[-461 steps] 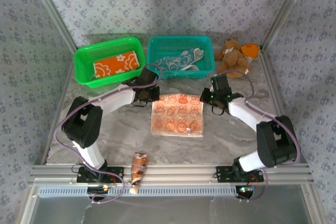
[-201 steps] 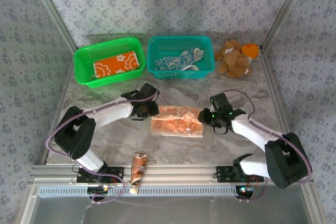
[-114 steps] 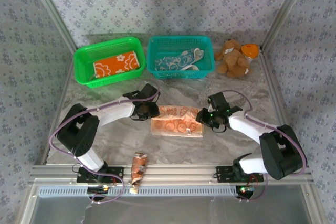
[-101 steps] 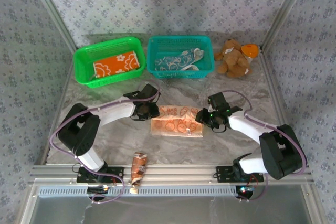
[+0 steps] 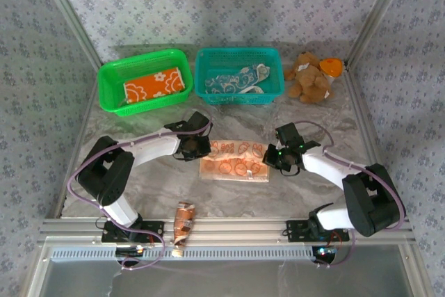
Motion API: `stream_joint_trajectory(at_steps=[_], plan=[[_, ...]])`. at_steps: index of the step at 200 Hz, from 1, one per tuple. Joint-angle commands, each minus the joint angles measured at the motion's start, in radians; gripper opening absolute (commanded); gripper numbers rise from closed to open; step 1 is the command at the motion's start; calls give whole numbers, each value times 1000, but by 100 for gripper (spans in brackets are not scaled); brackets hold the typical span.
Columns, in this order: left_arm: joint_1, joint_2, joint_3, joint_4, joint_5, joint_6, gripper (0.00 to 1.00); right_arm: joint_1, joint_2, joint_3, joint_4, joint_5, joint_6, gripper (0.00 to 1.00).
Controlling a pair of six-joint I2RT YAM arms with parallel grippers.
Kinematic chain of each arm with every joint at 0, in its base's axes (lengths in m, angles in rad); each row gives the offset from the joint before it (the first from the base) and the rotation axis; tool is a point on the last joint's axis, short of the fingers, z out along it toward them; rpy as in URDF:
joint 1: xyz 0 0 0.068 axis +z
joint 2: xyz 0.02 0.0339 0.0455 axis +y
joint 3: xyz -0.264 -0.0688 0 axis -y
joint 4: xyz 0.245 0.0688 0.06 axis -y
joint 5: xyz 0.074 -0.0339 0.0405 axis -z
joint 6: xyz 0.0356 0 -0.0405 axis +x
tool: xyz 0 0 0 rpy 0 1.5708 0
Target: Fold and stack the towels
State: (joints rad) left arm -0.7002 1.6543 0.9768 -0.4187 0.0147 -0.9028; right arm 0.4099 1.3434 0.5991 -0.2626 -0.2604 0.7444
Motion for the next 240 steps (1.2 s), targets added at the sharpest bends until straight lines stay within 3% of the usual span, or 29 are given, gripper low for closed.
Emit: stream_joint_trajectory(at_steps=[1, 83, 240], plan=[[5, -18, 31, -57, -14, 24, 0, -7, -28, 39, -72, 17, -20, 0], [-12, -98, 83, -232, -59, 68, 0, -62, -93, 89, -246, -25, -152, 0], [-140, -233, -9, -333, -68, -63, 0, 4, -268, 2, -376, -36, -123, 0]])
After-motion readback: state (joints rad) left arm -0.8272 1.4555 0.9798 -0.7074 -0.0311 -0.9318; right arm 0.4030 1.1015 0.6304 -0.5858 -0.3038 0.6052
